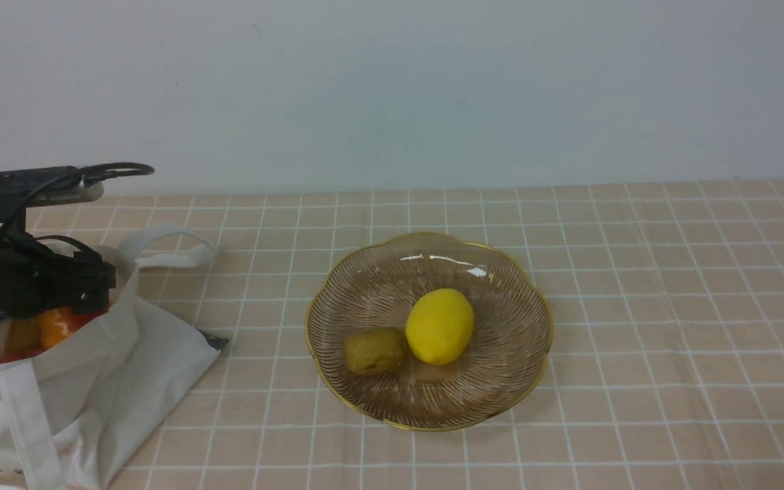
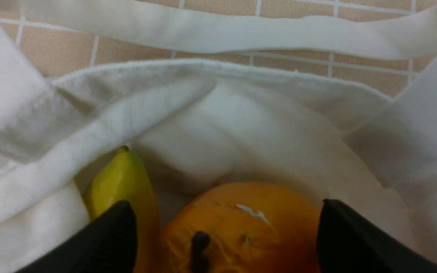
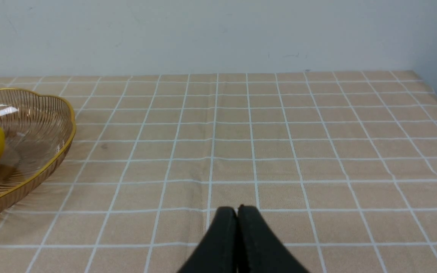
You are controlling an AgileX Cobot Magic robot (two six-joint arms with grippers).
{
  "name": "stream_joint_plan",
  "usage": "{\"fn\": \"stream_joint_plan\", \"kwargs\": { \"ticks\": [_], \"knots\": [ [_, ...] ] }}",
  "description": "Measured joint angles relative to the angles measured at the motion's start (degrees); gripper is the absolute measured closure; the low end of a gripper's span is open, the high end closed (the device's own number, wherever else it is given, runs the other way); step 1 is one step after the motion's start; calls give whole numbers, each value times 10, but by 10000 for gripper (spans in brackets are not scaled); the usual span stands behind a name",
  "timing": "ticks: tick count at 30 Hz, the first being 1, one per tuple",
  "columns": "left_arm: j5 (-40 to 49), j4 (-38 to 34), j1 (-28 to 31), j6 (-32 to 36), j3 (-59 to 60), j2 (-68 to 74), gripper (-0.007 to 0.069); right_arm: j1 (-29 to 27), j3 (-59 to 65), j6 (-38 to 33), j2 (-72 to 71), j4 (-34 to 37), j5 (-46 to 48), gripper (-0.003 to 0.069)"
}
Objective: Take the fruit out of the bag on the brown coffee tablecloth and place them on the plate.
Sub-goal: 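Reach into the bag and grasp a fruit with the left gripper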
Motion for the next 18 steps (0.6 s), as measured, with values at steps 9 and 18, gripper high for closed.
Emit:
{"fn": "stream_joint_plan", "kwargs": {
  "ticks": [9,18],
  "knots": [
    [9,0,0,0,-2,3,233,0,0,2,0,0,0,673],
    [95,4,0,0,-30,-98,234,0,0,2,0,0,0,673]
  ]
}}
